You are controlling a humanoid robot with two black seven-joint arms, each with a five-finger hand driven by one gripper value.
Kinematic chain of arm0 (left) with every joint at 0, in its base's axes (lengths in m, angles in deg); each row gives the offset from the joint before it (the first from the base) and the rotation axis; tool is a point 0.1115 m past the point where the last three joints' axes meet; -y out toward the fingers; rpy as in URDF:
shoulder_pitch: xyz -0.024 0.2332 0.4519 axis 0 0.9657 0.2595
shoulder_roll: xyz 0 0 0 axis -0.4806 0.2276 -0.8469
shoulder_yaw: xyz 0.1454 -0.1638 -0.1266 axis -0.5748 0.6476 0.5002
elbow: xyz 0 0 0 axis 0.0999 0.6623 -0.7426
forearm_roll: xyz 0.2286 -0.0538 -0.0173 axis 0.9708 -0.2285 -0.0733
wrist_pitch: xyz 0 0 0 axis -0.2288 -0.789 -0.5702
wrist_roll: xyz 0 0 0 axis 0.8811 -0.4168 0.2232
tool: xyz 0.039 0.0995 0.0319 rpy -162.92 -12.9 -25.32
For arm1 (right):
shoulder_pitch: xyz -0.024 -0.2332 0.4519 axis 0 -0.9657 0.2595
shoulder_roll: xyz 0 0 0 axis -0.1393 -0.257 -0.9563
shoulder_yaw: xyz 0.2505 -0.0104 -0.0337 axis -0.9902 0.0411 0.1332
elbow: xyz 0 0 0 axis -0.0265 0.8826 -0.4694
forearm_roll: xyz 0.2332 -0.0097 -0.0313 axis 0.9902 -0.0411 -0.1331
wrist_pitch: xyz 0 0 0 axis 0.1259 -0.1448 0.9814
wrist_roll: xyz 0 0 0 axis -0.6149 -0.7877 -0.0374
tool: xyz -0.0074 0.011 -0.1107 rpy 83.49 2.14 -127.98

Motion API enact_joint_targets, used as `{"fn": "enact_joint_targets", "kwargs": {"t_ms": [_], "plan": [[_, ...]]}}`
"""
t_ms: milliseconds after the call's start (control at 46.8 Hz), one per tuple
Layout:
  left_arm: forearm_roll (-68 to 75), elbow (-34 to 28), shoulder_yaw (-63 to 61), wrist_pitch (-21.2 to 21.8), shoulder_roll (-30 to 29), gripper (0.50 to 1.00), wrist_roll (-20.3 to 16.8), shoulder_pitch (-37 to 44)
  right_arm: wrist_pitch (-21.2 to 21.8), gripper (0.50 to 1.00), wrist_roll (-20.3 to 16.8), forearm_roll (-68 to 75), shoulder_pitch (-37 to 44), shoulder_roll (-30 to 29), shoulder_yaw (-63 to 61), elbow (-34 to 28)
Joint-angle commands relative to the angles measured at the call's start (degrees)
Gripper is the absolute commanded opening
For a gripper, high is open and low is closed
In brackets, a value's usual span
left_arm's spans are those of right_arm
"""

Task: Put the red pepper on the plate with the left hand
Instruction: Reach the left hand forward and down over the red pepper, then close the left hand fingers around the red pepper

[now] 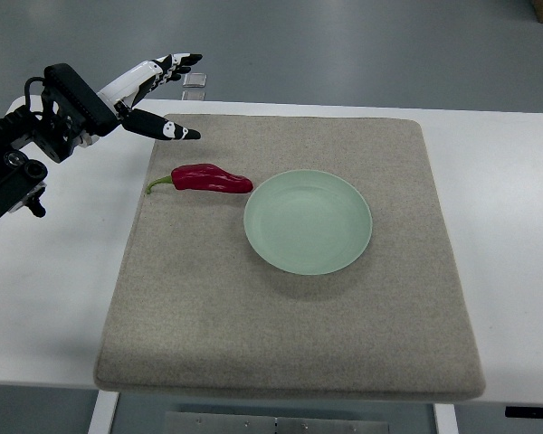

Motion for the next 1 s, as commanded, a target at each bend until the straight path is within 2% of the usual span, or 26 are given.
{"fn": "enact_joint_targets", "kwargs": {"t_ms": [0,256,598,897,982], "plan": [[4.34,0.28,0.01,-0.08,0.01,0.996,-0.01,-0.1,0.0,0.928,0.0,0.0,0.0,0.0,0.0,0.0],[17.17,0.9,-1.05,-2.89,0.01,0.994,0.08,-0.37,0.0,0.928,0.0,0.0,0.0,0.0,0.0,0.0],[24.2,0.9,-2.54,-2.63,0.1,0.981,0.34,-0.72,0.0,0.928,0.0,0.0,0.0,0.0,0.0,0.0],[29.83,0.81,-2.54,-2.1,0.71,0.902,0.52,-0.89,0.0,0.928,0.0,0.0,0.0,0.0,0.0,0.0],[30.45,0.81,-2.54,-2.02,0.8,0.866,0.61,-0.89,0.0,0.928,0.0,0.0,0.0,0.0,0.0,0.0]]}}
